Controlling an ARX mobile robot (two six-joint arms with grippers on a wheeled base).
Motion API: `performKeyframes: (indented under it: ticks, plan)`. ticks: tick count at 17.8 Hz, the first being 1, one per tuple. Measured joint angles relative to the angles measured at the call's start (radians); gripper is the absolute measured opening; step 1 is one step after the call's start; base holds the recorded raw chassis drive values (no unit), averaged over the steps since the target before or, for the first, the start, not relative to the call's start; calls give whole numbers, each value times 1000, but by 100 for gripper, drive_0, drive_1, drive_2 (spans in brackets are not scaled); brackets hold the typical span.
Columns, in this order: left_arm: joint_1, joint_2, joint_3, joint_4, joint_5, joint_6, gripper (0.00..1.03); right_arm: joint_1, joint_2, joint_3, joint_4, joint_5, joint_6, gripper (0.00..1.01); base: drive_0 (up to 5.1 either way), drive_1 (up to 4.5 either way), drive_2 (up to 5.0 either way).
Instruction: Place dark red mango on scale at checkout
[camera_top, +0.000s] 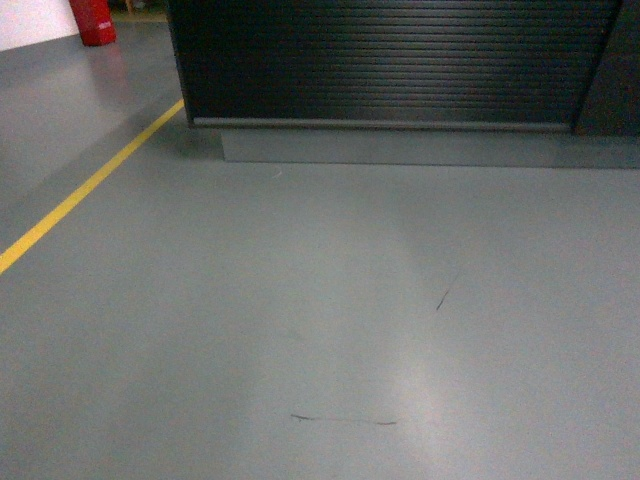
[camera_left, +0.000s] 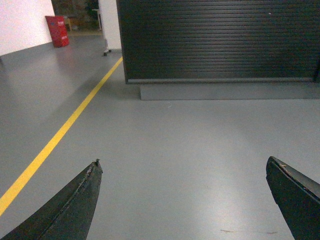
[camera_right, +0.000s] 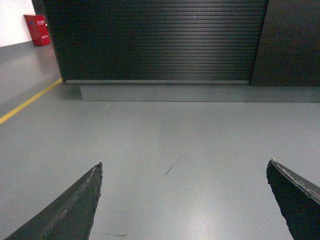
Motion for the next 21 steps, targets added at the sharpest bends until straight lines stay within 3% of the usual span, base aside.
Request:
performKeyframes:
  ticks: [21]
  plan:
    - [0,0,0,2,0,0,98,0,0,0,-1,0,0,98,-6,422,-433]
